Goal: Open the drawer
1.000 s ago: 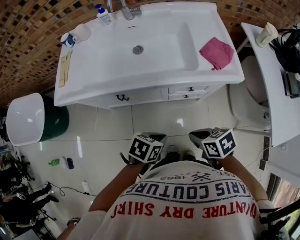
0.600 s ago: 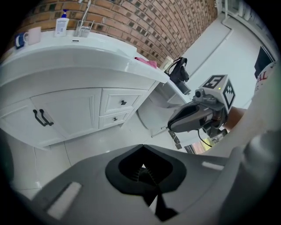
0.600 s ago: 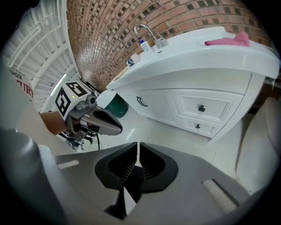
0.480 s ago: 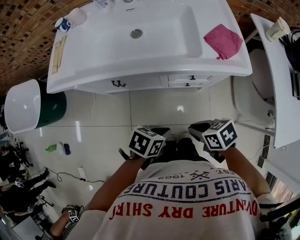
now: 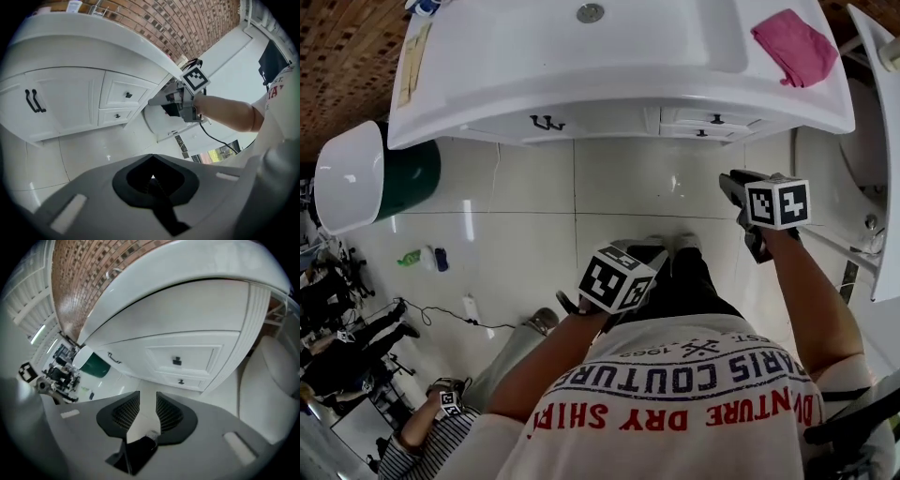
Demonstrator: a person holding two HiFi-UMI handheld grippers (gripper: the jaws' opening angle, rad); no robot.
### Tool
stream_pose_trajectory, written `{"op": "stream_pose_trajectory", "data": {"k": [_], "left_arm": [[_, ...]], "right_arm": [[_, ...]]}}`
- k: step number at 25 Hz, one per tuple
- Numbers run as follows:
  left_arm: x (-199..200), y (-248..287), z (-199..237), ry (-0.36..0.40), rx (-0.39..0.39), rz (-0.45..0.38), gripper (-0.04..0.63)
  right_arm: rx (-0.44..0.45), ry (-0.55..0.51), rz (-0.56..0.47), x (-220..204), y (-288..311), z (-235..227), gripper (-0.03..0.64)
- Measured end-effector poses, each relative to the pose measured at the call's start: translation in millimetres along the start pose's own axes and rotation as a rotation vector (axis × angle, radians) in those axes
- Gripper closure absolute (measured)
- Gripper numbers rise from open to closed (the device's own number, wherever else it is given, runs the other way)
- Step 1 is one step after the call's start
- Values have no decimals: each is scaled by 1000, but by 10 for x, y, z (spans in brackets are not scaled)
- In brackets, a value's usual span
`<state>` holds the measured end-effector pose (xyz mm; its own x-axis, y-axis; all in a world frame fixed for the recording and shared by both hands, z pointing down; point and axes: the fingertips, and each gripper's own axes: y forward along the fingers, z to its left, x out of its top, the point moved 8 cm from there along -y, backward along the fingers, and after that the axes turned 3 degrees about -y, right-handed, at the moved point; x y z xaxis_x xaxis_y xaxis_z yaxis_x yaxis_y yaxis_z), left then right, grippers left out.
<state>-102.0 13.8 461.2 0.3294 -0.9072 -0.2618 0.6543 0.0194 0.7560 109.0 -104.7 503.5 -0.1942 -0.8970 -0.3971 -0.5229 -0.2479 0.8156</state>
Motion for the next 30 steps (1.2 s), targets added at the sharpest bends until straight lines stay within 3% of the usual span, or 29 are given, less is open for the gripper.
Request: {"op": "stream_pose_trajectory", "data": {"k": [5, 9, 20, 24, 30], "left_arm": [[-128, 65, 97, -17, -4, 15, 600], [-160, 128, 238, -27, 25, 31, 600], [-219, 288, 301, -31, 15, 48, 600], [-207, 235, 334, -34, 35, 42, 600], [-176, 175, 329, -40, 49, 17, 600]], "right_arm": [[-172, 50, -110, 278, 361, -351, 479], [-252, 85, -147, 399, 715, -590, 458], [-323, 171, -155, 587, 1167, -786, 426], [-352, 165, -140, 612, 1184, -761, 476], [-364, 149, -134, 605, 1162, -740, 482]]}}
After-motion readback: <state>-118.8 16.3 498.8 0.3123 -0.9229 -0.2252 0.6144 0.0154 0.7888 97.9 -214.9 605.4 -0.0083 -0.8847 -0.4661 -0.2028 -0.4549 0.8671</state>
